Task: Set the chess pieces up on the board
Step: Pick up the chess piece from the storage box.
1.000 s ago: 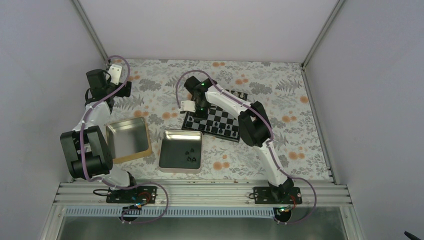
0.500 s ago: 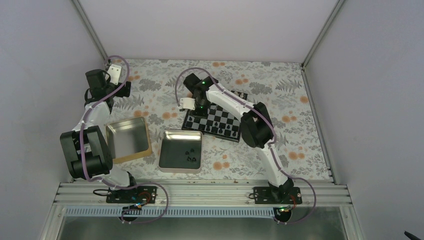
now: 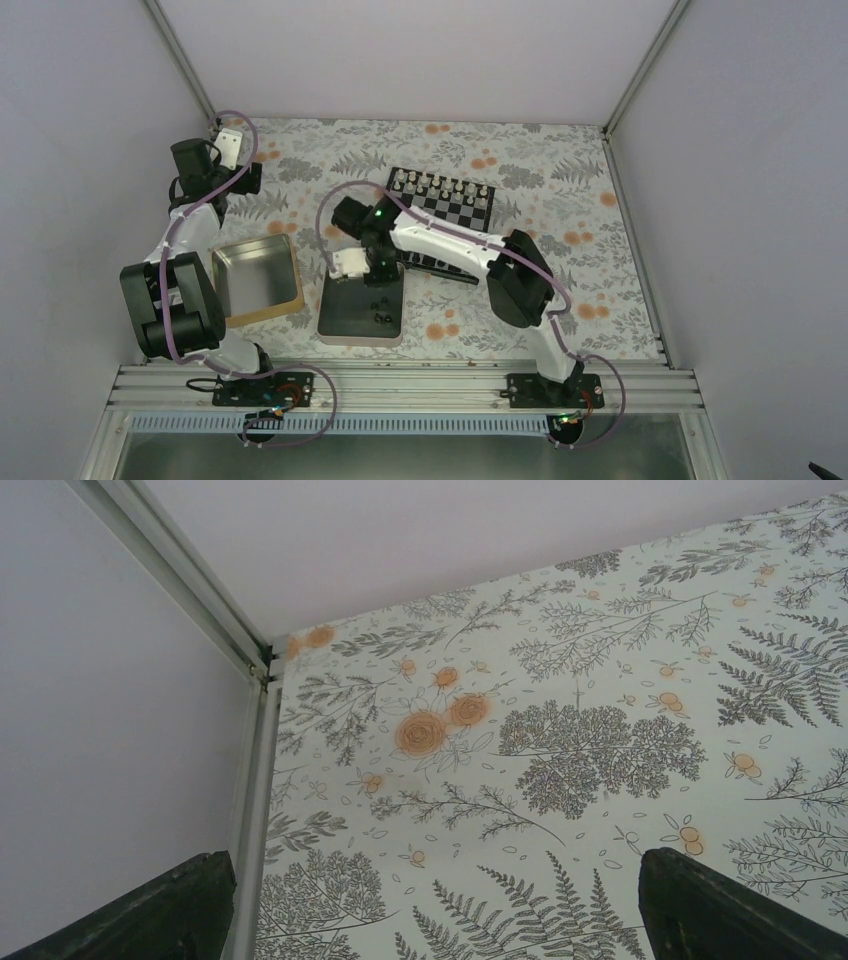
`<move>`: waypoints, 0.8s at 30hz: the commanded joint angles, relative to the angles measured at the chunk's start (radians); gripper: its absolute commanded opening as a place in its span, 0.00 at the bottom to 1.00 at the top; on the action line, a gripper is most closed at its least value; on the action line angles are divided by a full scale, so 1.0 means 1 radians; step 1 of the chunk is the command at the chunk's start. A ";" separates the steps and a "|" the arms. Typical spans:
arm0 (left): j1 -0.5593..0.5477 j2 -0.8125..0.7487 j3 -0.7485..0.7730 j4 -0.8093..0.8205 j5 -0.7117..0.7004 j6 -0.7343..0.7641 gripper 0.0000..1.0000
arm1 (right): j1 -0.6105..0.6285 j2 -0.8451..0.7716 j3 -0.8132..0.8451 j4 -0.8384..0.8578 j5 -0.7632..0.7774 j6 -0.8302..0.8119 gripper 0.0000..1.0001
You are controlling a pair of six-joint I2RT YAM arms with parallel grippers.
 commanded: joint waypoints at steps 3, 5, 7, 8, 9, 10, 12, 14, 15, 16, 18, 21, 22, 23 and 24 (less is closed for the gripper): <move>0.008 -0.029 0.005 0.005 0.031 -0.015 1.00 | 0.034 -0.020 -0.136 0.027 -0.040 0.043 0.33; 0.009 -0.031 0.003 0.005 0.033 -0.016 1.00 | 0.045 -0.023 -0.165 0.038 -0.038 0.045 0.33; 0.008 -0.036 0.000 0.007 0.031 -0.017 1.00 | 0.049 -0.024 -0.183 0.046 -0.031 0.050 0.33; 0.009 -0.038 -0.002 0.008 0.031 -0.017 1.00 | 0.049 -0.027 -0.193 0.053 -0.026 0.052 0.33; 0.009 -0.039 -0.002 0.008 0.031 -0.017 1.00 | 0.049 -0.030 -0.199 0.058 -0.019 0.052 0.33; 0.008 -0.042 -0.003 0.008 0.032 -0.017 1.00 | 0.048 -0.030 -0.206 0.062 -0.015 0.053 0.33; 0.008 -0.041 -0.003 0.008 0.031 -0.017 1.00 | 0.049 -0.028 -0.208 0.067 -0.014 0.052 0.33; 0.008 -0.042 -0.003 0.009 0.031 -0.017 1.00 | 0.049 -0.019 -0.204 0.074 -0.012 0.051 0.34; 0.008 -0.041 -0.004 0.009 0.032 -0.017 1.00 | 0.049 -0.015 -0.201 0.076 -0.010 0.049 0.34; 0.007 -0.041 -0.004 0.008 0.031 -0.017 1.00 | 0.049 -0.010 -0.197 0.080 -0.002 0.048 0.34; 0.008 -0.039 -0.003 0.009 0.030 -0.016 1.00 | 0.049 -0.002 -0.191 0.080 0.012 0.045 0.34; 0.008 -0.040 -0.004 0.009 0.030 -0.016 1.00 | 0.046 0.005 -0.181 0.080 0.022 0.044 0.34; 0.007 -0.039 -0.006 0.010 0.029 -0.015 1.00 | 0.046 0.007 -0.178 0.083 0.017 0.043 0.34; 0.008 -0.039 -0.005 0.010 0.029 -0.015 1.00 | 0.045 0.009 -0.176 0.083 0.012 0.041 0.34; 0.009 -0.038 -0.006 0.010 0.030 -0.015 1.00 | 0.044 0.015 -0.173 0.082 0.008 0.039 0.34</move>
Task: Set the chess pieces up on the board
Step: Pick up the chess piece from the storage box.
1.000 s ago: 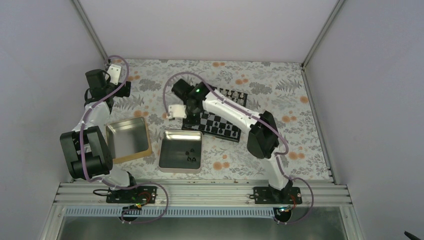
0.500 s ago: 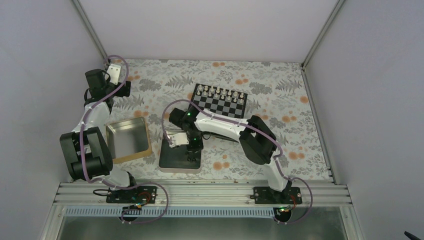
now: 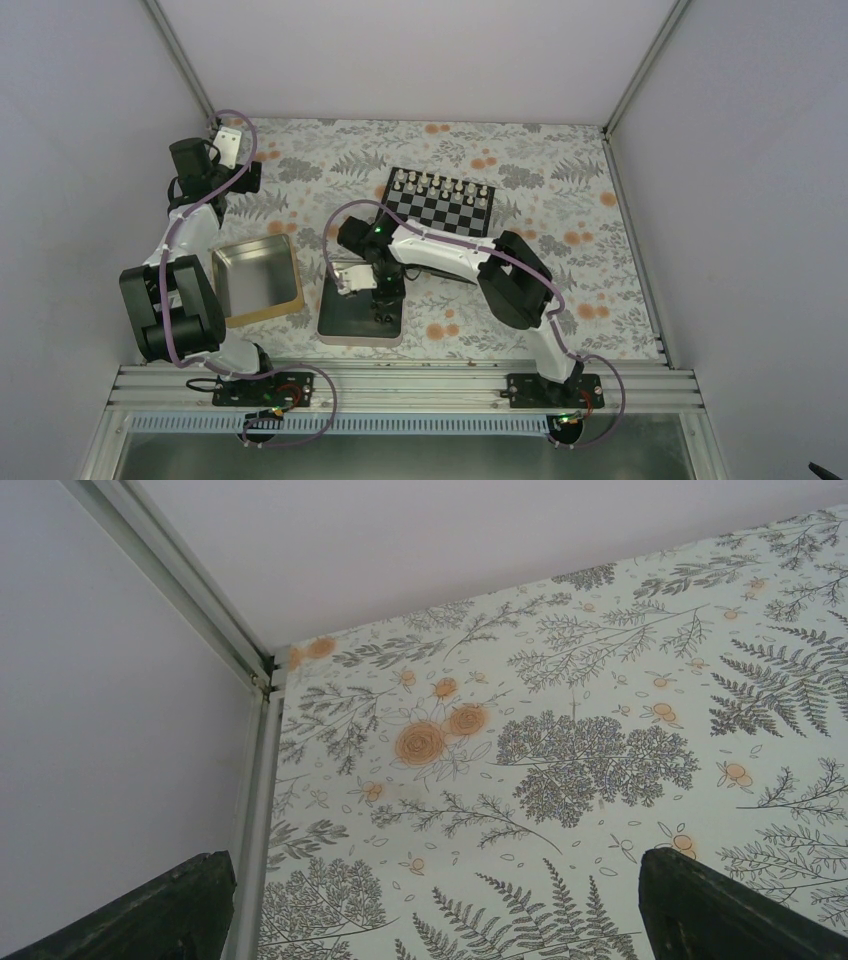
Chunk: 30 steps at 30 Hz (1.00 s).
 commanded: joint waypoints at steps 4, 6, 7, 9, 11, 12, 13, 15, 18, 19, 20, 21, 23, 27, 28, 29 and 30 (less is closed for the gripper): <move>0.009 -0.022 -0.011 0.014 0.019 -0.008 1.00 | 0.008 0.038 0.042 0.014 -0.003 -0.003 0.34; 0.009 -0.024 -0.016 0.015 0.017 -0.006 1.00 | 0.007 0.049 0.054 0.015 -0.017 -0.003 0.34; 0.009 -0.024 -0.016 0.018 0.016 -0.005 1.00 | 0.007 0.053 0.059 0.015 -0.019 -0.004 0.33; 0.010 -0.022 -0.015 0.017 0.017 -0.004 1.00 | 0.007 0.062 0.067 0.016 -0.019 -0.004 0.32; 0.010 -0.020 -0.014 0.017 0.018 -0.004 1.00 | 0.007 0.072 0.071 0.010 -0.021 -0.005 0.31; 0.010 -0.017 -0.013 0.018 0.020 -0.004 1.00 | 0.007 0.077 0.072 0.006 -0.023 -0.005 0.29; 0.010 -0.016 -0.012 0.018 0.022 -0.005 1.00 | 0.008 0.080 0.073 0.003 -0.023 -0.006 0.28; 0.010 -0.013 -0.011 0.018 0.023 -0.005 1.00 | 0.007 0.083 0.073 0.001 -0.021 -0.005 0.25; 0.012 -0.012 -0.011 0.018 0.023 -0.004 1.00 | 0.006 0.082 0.080 -0.006 -0.019 -0.005 0.18; 0.012 -0.012 -0.011 0.019 0.024 -0.004 1.00 | 0.006 0.082 0.084 -0.010 -0.018 -0.005 0.15; 0.012 -0.011 -0.011 0.018 0.023 -0.004 1.00 | 0.005 0.082 0.089 -0.016 -0.017 -0.005 0.13; 0.012 -0.012 -0.012 0.018 0.024 -0.004 1.00 | 0.004 0.081 0.093 -0.021 -0.017 -0.005 0.11; 0.012 -0.012 -0.011 0.018 0.024 -0.004 1.00 | 0.001 0.075 0.100 -0.027 -0.014 -0.002 0.08; 0.012 -0.013 -0.009 0.018 0.024 -0.004 1.00 | -0.006 0.049 0.123 -0.047 0.003 0.003 0.06; 0.012 -0.013 -0.008 0.016 0.025 -0.005 1.00 | -0.011 0.038 0.133 -0.055 0.008 0.004 0.06; 0.012 -0.013 -0.006 0.015 0.025 -0.005 1.00 | -0.016 0.028 0.149 -0.063 0.014 0.005 0.06; 0.012 -0.013 -0.006 0.015 0.024 -0.005 1.00 | -0.025 0.019 0.166 -0.075 0.021 0.006 0.06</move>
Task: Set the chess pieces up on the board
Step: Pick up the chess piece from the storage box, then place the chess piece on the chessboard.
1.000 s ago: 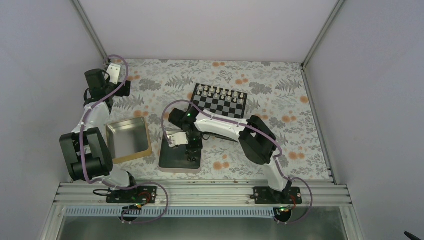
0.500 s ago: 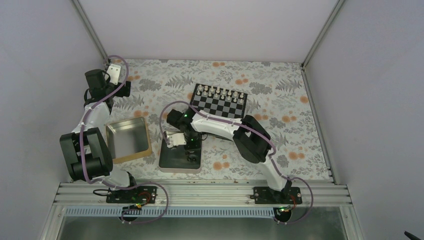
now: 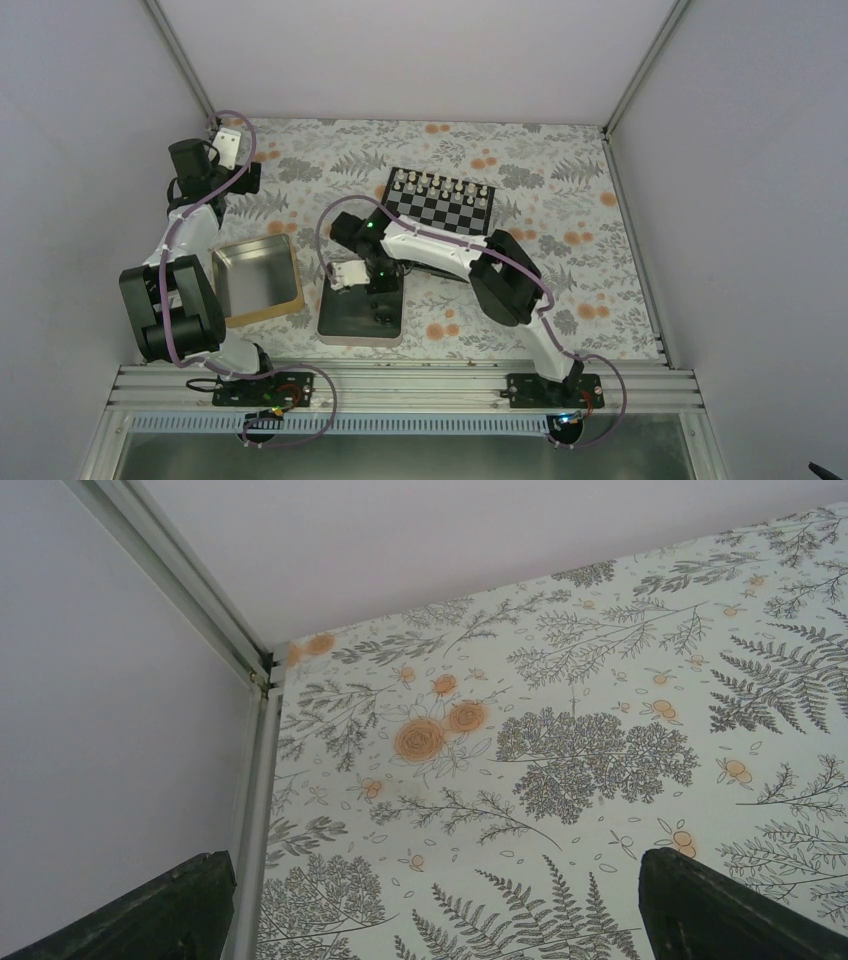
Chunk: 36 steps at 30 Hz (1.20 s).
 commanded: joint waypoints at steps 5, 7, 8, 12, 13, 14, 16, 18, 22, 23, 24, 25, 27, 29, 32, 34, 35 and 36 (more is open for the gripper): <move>0.006 -0.015 0.006 0.009 0.017 -0.007 1.00 | -0.089 -0.099 0.148 -0.073 0.110 0.014 0.07; 0.006 -0.016 0.006 0.011 0.013 -0.006 1.00 | -0.125 -0.110 0.175 -0.070 0.136 0.010 0.07; 0.006 -0.014 0.006 0.012 0.012 -0.006 1.00 | -0.145 -0.112 0.189 -0.070 0.145 0.006 0.07; 0.006 -0.010 0.009 0.015 0.007 -0.006 1.00 | -0.220 -0.103 0.216 -0.062 0.161 -0.011 0.08; 0.006 -0.008 0.010 0.014 0.005 -0.006 1.00 | -0.240 -0.098 0.217 -0.055 0.161 -0.014 0.08; 0.006 -0.007 0.011 0.017 0.004 -0.006 1.00 | -0.258 -0.093 0.216 -0.048 0.160 -0.018 0.08; 0.006 -0.002 0.012 0.017 -0.001 -0.007 1.00 | -0.287 -0.078 0.212 -0.034 0.150 -0.030 0.08; 0.006 0.003 0.014 0.018 -0.003 -0.007 1.00 | -0.307 -0.059 0.206 -0.021 0.137 -0.039 0.08; 0.006 0.013 0.014 0.020 -0.010 -0.007 1.00 | -0.317 -0.023 0.190 -0.004 0.104 -0.056 0.09; 0.006 0.016 0.014 0.022 -0.011 -0.007 1.00 | -0.316 -0.012 0.189 -0.002 0.094 -0.061 0.09; 0.006 0.019 0.014 0.022 -0.013 -0.007 1.00 | -0.317 -0.001 0.188 -0.001 0.085 -0.065 0.09; 0.006 0.022 0.015 0.022 -0.015 -0.007 1.00 | -0.316 0.010 0.186 -0.001 0.078 -0.068 0.09; 0.006 0.029 0.019 0.022 -0.015 -0.007 1.00 | -0.318 0.031 0.183 0.002 0.067 -0.073 0.09; 0.006 0.035 0.022 0.020 -0.016 -0.007 1.00 | -0.316 0.045 0.177 0.003 0.051 -0.080 0.09; 0.006 0.043 0.026 0.022 -0.017 -0.008 1.00 | -0.315 0.059 0.162 0.009 0.039 -0.086 0.09; 0.006 0.048 0.027 0.022 -0.017 -0.009 1.00 | -0.316 0.068 0.155 0.012 0.027 -0.087 0.09; 0.006 0.051 0.026 0.024 -0.016 -0.009 1.00 | -0.314 0.072 0.154 0.011 0.022 -0.089 0.09; 0.006 0.051 0.026 0.023 -0.017 -0.009 1.00 | -0.313 0.074 0.153 0.012 0.017 -0.089 0.09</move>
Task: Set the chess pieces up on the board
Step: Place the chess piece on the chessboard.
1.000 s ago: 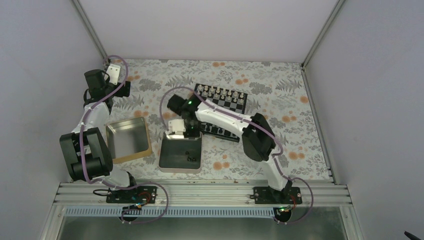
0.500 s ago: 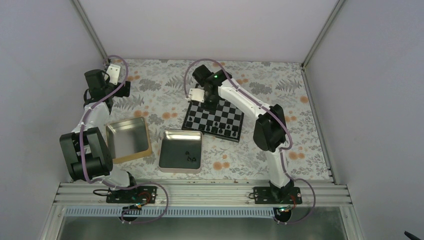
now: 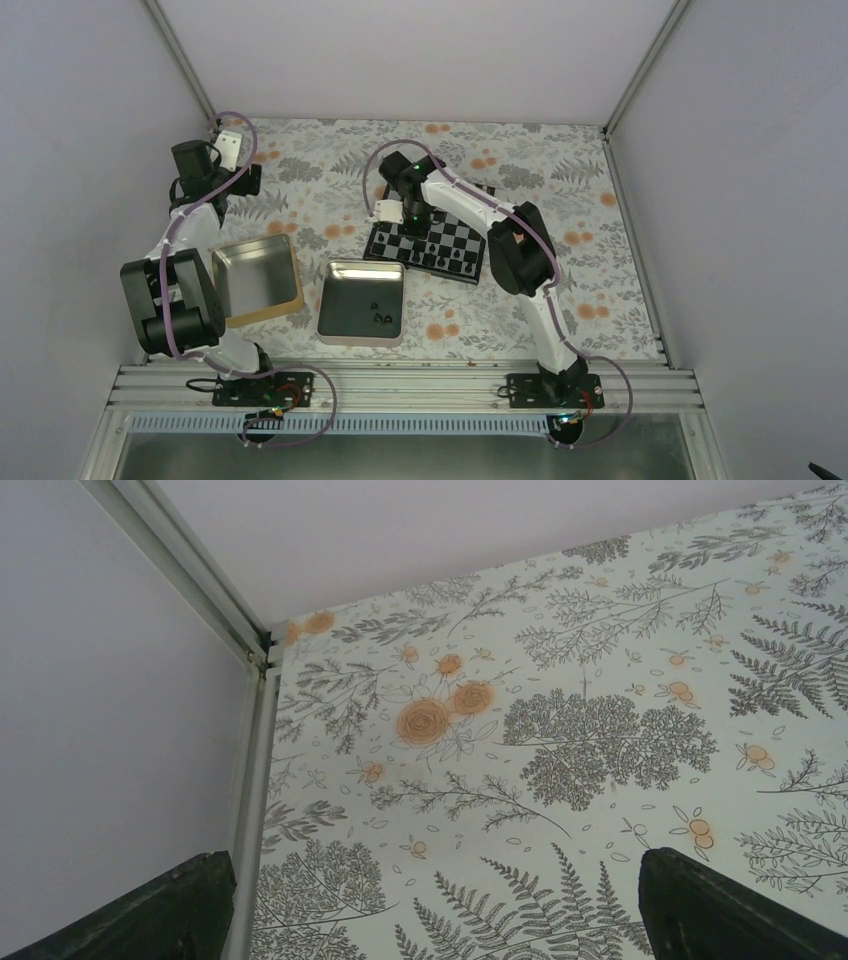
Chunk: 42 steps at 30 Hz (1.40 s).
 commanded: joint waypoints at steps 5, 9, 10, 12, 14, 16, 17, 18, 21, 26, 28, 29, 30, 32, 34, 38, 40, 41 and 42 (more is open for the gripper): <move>0.006 0.022 0.025 0.018 -0.001 -0.007 1.00 | 0.011 0.016 -0.013 0.017 -0.058 -0.023 0.09; 0.006 0.023 0.024 0.018 -0.001 -0.006 1.00 | 0.013 0.024 -0.009 0.016 -0.067 -0.024 0.09; 0.006 0.024 0.025 0.018 -0.001 -0.006 1.00 | 0.013 0.026 -0.008 0.015 -0.067 -0.025 0.09; 0.006 0.025 0.022 0.020 -0.001 -0.006 1.00 | 0.013 0.032 -0.008 0.013 -0.067 -0.027 0.09; 0.006 0.024 0.022 0.020 -0.001 -0.005 1.00 | 0.013 0.034 -0.006 0.015 -0.068 -0.027 0.09; 0.006 0.024 0.021 0.020 -0.001 -0.004 1.00 | 0.013 0.036 -0.006 0.015 -0.068 -0.027 0.09; 0.006 0.024 0.022 0.020 -0.001 -0.005 1.00 | 0.013 0.038 -0.005 0.015 -0.068 -0.028 0.09; 0.006 0.023 0.021 0.021 -0.001 -0.005 1.00 | 0.013 0.038 -0.006 0.015 -0.067 -0.027 0.09; 0.006 0.025 0.023 0.022 0.001 -0.006 1.00 | 0.013 0.044 -0.007 0.014 -0.069 -0.029 0.09; 0.006 0.025 0.019 0.023 -0.004 -0.004 1.00 | 0.013 0.049 -0.009 0.025 -0.070 -0.031 0.09; 0.006 0.025 0.017 0.024 -0.004 -0.004 1.00 | 0.013 0.050 -0.006 0.027 -0.070 -0.030 0.09; 0.006 0.024 0.017 0.025 -0.004 -0.004 1.00 | 0.014 0.051 -0.006 0.027 -0.071 -0.030 0.09; 0.006 0.025 0.018 0.025 -0.003 -0.004 1.00 | 0.013 0.052 -0.006 0.028 -0.070 -0.030 0.09; 0.006 0.027 0.017 0.025 -0.003 -0.004 1.00 | 0.013 0.056 -0.008 0.030 -0.067 -0.033 0.09; 0.006 0.026 0.017 0.025 -0.002 -0.004 1.00 | 0.012 0.059 -0.008 0.033 -0.065 -0.031 0.13; 0.006 0.026 0.014 0.024 -0.004 -0.003 1.00 | 0.011 0.047 -0.005 0.043 -0.067 -0.023 0.23; 0.006 0.022 0.016 0.022 -0.004 -0.001 1.00 | 0.011 0.036 0.007 0.038 -0.056 -0.019 0.27; 0.006 0.021 0.016 0.022 -0.004 -0.002 1.00 | 0.011 0.024 0.010 0.036 -0.042 -0.016 0.29; 0.008 0.019 0.016 0.021 -0.003 -0.003 1.00 | 0.011 0.010 0.014 0.035 -0.028 -0.011 0.30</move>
